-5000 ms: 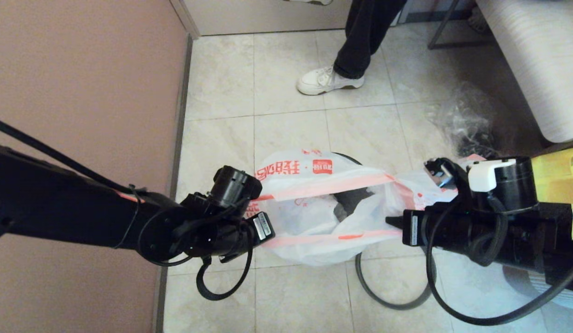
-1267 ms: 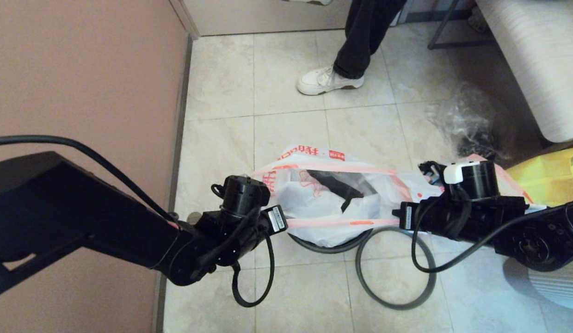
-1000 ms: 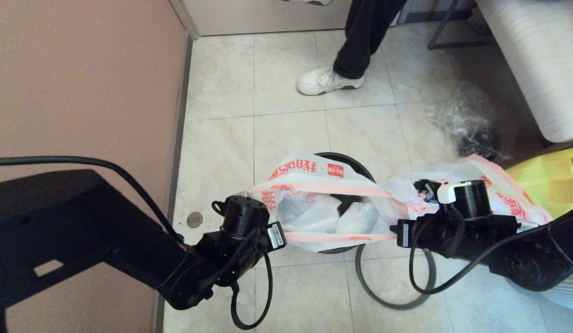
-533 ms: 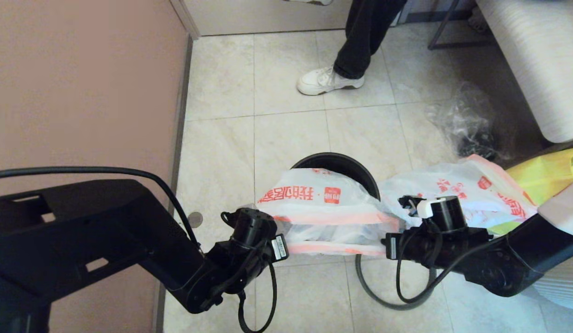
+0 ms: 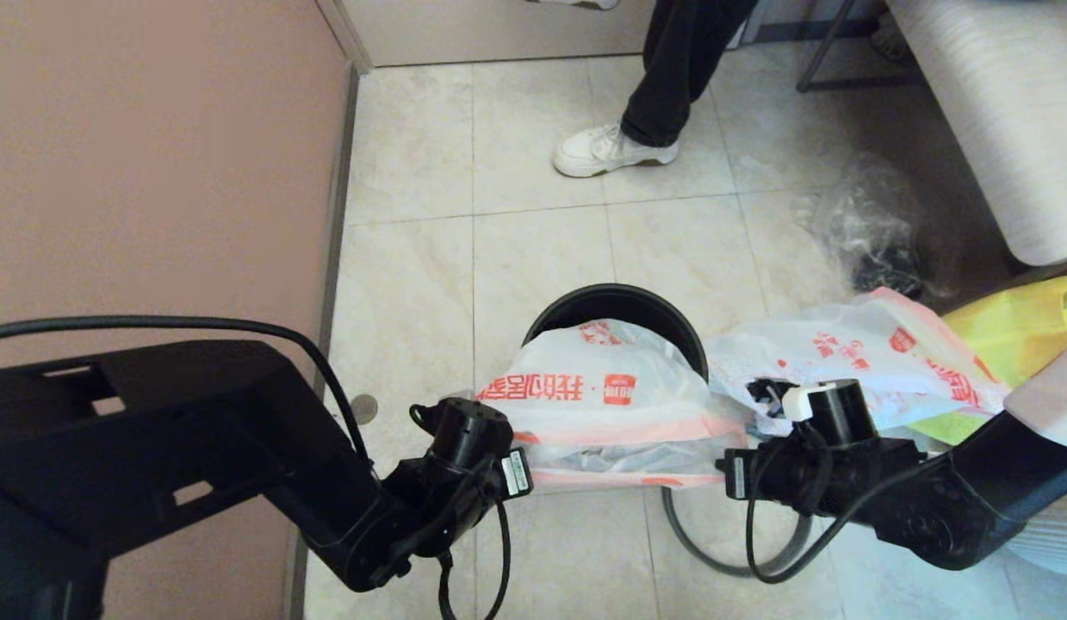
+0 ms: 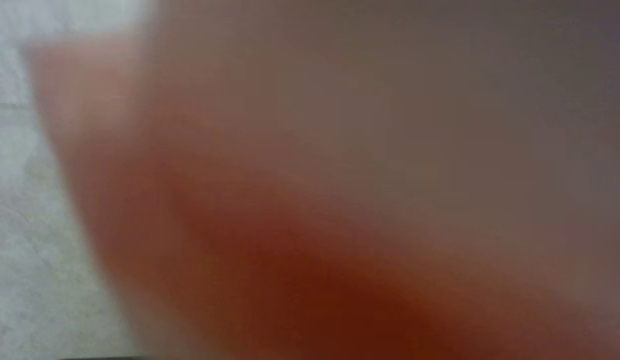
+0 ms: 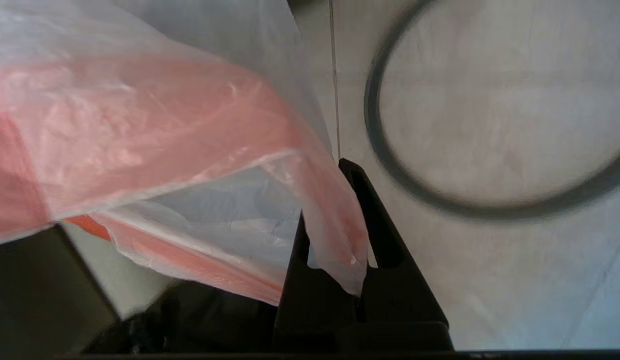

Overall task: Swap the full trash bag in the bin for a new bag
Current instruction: Put the new garbage bag on the trash can

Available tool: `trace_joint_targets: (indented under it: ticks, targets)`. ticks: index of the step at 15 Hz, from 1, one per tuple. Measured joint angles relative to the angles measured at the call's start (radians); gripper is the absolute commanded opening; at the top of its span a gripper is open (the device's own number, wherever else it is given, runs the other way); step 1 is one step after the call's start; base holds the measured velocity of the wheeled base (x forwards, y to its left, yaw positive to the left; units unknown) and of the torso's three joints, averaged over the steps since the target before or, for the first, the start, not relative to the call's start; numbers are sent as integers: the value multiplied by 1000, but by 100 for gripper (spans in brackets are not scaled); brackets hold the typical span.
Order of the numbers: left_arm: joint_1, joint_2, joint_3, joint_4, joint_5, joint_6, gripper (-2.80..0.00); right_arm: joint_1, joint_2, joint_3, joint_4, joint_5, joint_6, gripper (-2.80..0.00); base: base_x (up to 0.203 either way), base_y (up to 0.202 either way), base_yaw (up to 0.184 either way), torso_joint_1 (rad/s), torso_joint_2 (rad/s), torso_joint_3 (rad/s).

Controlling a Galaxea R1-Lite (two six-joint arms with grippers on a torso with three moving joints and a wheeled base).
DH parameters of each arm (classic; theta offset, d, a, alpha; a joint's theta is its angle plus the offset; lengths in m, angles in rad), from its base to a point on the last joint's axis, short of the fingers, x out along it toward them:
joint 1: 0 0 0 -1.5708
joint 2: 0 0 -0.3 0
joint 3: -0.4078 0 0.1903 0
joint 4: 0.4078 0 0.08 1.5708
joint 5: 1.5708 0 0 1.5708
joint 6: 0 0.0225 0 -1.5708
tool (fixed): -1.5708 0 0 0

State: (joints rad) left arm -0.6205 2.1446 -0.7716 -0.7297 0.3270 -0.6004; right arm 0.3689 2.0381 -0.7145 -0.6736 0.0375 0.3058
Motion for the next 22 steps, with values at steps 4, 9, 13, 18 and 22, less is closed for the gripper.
trace_joint_targets:
  ticks: [4,9,13,18,22]
  targets:
    - [16,33,-95,7,10,40,-280,-9,45,-88,-1,-2,-32,-280,0,0,0,0,0,0]
    - [18,61,-132,6,37,73,0,-6,78,-117,0,-35,-75,0,0,0,0,0,0,0]
    - [10,-4,-36,0,39,67,0,25,4,1,2,-36,-75,0,0,0,0,0,0,0]
    - [-17,-118,101,-1,22,31,0,91,-127,185,-78,30,-98,0,0,0,0,0,0,0]
    - [-36,-189,141,10,21,32,0,99,-152,237,-120,36,-150,0,0,0,0,0,0,0]
